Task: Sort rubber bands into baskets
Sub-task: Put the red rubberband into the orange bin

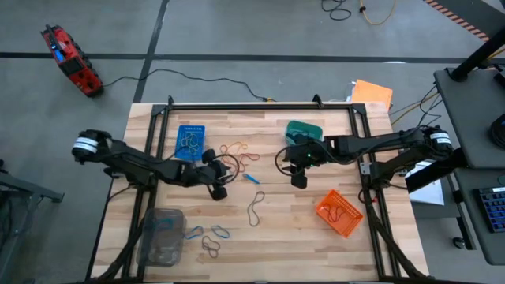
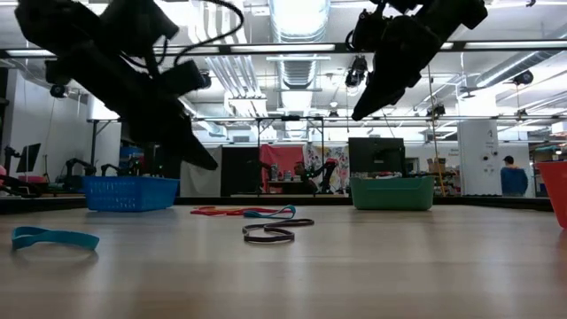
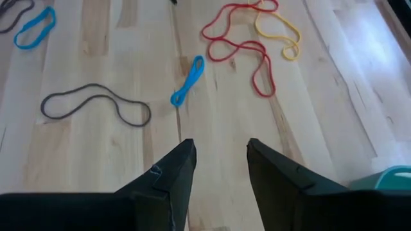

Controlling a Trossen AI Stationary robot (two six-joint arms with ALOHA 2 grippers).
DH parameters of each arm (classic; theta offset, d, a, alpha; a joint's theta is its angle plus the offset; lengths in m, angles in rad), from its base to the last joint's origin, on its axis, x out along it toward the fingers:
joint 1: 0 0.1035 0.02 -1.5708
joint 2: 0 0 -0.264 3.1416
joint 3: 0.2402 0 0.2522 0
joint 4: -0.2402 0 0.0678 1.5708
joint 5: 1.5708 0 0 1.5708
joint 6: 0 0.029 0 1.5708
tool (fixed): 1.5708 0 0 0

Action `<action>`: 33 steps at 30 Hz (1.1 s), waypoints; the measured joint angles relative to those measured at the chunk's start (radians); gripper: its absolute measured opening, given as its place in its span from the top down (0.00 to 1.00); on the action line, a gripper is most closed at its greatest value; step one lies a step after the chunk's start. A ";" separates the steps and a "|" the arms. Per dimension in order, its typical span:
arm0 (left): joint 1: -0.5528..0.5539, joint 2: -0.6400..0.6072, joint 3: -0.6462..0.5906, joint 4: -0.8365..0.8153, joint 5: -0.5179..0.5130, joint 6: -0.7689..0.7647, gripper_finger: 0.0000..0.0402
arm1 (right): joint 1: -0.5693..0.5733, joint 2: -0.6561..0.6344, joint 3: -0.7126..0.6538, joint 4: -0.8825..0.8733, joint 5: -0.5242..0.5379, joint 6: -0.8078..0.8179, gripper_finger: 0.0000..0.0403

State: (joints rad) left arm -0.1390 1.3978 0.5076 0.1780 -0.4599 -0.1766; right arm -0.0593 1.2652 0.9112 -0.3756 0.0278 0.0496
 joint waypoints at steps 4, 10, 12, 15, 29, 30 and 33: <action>0.017 0.087 0.027 0.007 -0.002 -0.010 0.72 | 0.000 0.000 0.000 0.008 0.000 -0.009 0.65; 0.032 0.184 0.046 0.006 -0.003 -0.064 0.72 | 0.000 0.000 0.000 0.015 0.000 -0.008 0.63; 0.034 0.201 0.048 0.005 -0.003 -0.072 0.72 | 0.000 0.000 -0.001 0.015 0.000 -0.008 0.63; 0.037 0.229 0.051 0.024 -0.003 -0.072 0.72 | 0.000 0.000 -0.001 0.016 0.000 -0.007 0.64; 0.064 0.282 0.053 0.055 -0.003 -0.076 0.72 | 0.000 0.000 -0.004 0.022 0.001 -0.005 0.63; 0.064 0.285 0.052 0.056 -0.003 -0.076 0.72 | 0.000 0.000 -0.004 0.022 0.001 -0.005 0.63; 0.065 0.295 0.052 0.059 -0.005 -0.075 0.72 | 0.000 0.000 -0.005 0.022 0.001 -0.005 0.63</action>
State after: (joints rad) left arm -0.0742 1.6930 0.5598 0.2373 -0.4644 -0.2520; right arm -0.0593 1.2655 0.9062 -0.3534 0.0292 0.0444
